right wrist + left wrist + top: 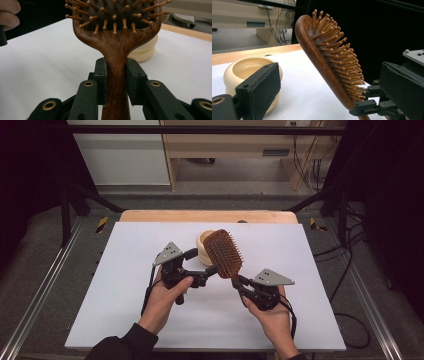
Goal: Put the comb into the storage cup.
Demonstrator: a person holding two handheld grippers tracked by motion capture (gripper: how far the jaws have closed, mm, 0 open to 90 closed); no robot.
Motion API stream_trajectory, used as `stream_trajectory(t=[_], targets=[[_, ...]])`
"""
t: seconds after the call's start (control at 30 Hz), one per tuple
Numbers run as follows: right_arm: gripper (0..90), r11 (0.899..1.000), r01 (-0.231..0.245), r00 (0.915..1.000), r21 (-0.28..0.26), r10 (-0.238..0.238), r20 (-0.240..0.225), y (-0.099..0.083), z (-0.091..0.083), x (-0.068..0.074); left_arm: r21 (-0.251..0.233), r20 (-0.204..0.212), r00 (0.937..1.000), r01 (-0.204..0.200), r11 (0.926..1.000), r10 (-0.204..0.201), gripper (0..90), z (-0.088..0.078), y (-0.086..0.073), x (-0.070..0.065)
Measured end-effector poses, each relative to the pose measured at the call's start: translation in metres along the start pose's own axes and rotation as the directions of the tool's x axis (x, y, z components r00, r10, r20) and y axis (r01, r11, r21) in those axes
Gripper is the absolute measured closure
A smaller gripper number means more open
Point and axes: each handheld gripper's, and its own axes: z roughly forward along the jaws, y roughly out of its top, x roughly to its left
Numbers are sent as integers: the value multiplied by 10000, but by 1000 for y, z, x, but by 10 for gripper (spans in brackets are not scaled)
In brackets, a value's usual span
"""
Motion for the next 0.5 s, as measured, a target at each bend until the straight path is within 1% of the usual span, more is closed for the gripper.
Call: stream_trajectory(t=[0.33, 0.4, 0.5], targets=[[729, 9995, 294, 9995, -109, -296, -148, 1, 2, 8, -118, 139, 9996, 231, 9997, -230, 51, 2, 4, -2], [729, 9994, 313, 9994, -114, -315, -169, 1, 3, 9, -113, 159, 9997, 168, 9998, -166, 62, 3, 6, -2], [729, 9991, 373, 9991, -184, -377, -216, 0, 3, 11, -154, 144, 9996, 241, 9996, -239, 66, 4, 9, -1]])
